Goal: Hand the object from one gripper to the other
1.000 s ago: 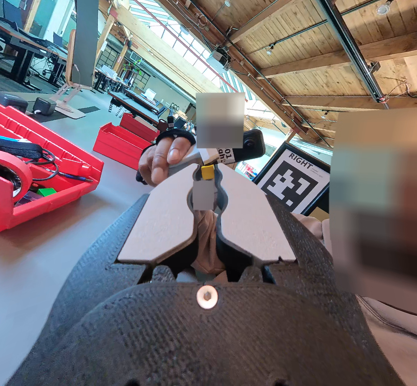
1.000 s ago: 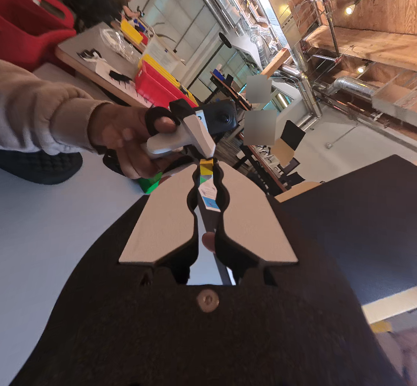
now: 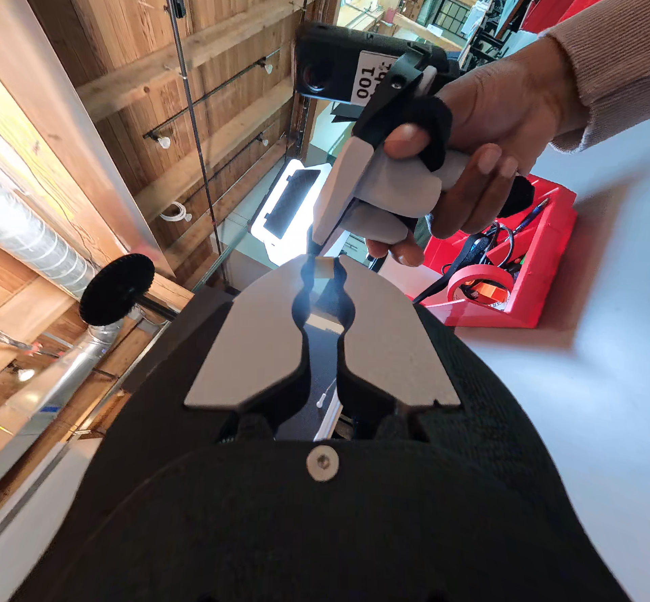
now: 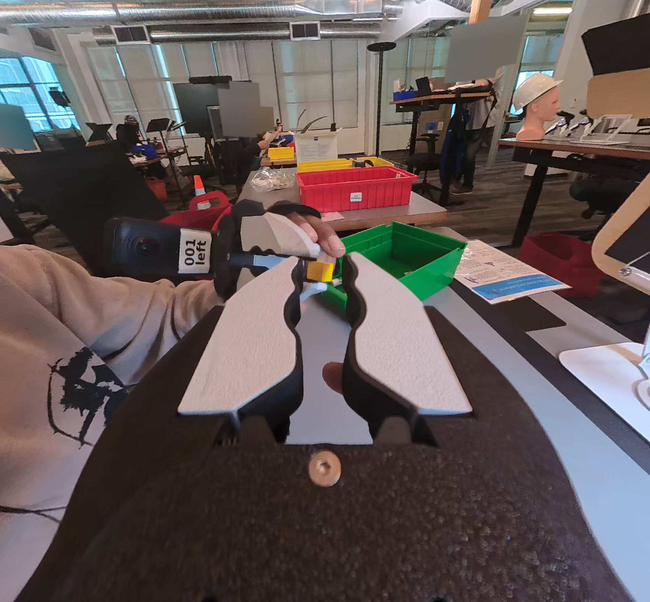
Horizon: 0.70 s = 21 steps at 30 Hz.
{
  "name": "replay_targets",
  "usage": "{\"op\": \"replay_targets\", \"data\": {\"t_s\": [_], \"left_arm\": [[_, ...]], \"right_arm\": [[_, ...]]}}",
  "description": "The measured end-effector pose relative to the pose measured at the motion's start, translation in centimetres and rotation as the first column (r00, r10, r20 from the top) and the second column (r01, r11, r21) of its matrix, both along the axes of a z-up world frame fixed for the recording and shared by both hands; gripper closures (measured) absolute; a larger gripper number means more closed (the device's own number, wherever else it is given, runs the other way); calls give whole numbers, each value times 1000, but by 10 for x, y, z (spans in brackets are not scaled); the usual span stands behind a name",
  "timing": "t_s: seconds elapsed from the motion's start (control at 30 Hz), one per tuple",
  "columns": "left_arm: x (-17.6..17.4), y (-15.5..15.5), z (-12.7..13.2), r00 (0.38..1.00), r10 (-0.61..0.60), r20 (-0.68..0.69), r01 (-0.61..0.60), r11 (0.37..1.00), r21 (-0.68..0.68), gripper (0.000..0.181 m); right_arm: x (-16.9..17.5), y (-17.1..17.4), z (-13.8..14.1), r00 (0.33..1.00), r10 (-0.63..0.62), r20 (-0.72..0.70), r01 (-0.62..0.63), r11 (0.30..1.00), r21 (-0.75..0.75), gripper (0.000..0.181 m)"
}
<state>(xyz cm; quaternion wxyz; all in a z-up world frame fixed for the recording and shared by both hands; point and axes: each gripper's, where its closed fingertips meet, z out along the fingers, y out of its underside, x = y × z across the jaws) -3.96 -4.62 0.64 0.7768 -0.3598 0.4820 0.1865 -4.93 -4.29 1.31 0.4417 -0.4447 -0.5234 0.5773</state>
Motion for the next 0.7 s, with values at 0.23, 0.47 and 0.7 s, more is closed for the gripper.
{"op": "replay_targets", "data": {"t_s": [0.23, 0.47, 0.7], "left_arm": [[7, -5, -2, 999, 8, -53, -4, 998, 61, 171], [7, -6, -2, 998, 3, -57, 1, 998, 66, 171], [0, -12, 17, 825, -316, 468, 506, 783, -363, 157]], "right_arm": [[-2, -11, -9, 995, 77, 55, -77, 997, -8, 163], [-2, -11, -11, 995, 79, 60, -79, 997, -2, 167], [8, -8, 5, 996, -36, -76, 56, 959, 278, 167]]}}
